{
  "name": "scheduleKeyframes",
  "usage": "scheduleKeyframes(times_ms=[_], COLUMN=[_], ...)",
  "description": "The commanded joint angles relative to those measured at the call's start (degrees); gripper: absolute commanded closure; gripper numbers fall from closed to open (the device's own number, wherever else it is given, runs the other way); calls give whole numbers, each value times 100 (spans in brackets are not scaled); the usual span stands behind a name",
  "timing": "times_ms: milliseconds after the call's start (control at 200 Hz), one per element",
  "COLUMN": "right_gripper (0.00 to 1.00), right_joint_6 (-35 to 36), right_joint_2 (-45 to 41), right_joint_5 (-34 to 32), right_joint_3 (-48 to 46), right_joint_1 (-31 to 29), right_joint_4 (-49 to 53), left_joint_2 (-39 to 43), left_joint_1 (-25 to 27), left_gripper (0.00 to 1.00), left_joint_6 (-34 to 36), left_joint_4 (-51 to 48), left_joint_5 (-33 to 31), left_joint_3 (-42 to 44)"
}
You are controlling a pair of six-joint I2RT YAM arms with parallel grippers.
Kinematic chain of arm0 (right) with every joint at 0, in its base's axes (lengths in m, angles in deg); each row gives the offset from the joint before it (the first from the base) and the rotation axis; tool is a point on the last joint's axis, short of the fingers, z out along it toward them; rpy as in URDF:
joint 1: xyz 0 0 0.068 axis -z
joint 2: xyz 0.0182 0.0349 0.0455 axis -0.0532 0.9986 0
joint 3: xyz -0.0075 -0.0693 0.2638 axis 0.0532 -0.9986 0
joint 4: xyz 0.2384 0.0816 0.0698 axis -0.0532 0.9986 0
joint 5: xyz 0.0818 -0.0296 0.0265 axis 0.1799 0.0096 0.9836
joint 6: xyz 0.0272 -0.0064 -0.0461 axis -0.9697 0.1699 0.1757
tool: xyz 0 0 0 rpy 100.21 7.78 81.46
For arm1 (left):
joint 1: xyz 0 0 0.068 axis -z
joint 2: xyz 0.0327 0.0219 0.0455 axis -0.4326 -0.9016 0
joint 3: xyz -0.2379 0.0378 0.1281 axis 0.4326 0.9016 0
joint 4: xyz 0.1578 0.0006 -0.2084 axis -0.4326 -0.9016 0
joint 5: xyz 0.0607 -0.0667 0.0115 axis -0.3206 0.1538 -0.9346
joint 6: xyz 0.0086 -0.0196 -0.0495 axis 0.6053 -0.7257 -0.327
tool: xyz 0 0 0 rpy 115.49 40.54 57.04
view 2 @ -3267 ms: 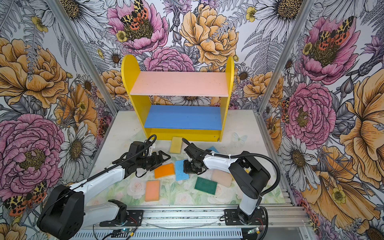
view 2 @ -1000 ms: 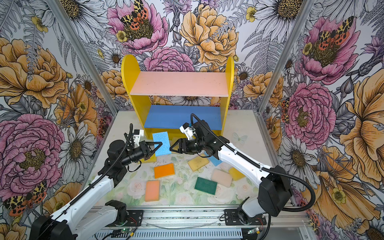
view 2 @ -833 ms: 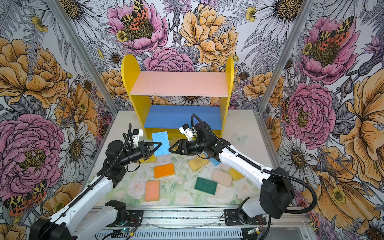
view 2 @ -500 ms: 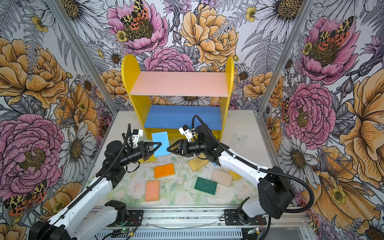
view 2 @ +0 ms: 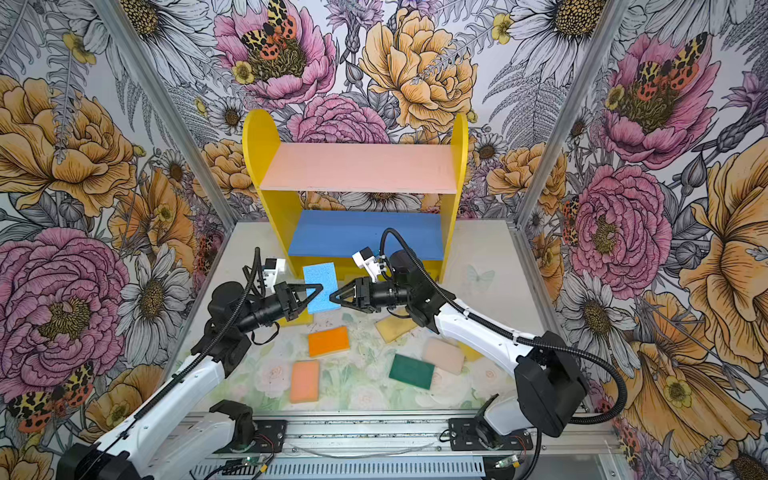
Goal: Place and organize the cleaning sponges onto the shelf
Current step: 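Lift the blue sponge with the right gripper toward the pink top shelf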
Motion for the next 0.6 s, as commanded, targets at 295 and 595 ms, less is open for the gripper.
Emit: scheduleKeyframes(times_ms=[295, 595], right_gripper=[92, 100], right_joint_6=[-16, 707], right_joint_2=[164, 93], right_joint_5=[30, -441], right_joint_3=[103, 1095], right_joint_1=[-82, -58], right_joint_4=[-115, 1239], left_joint_2=[91, 269], left_joint_1=[-51, -544], left_gripper=[100, 33], left_joint_6=[-51, -70], left_joint_4=[192, -16], left_joint_5=[152, 597], left_joint_3=[-27, -419])
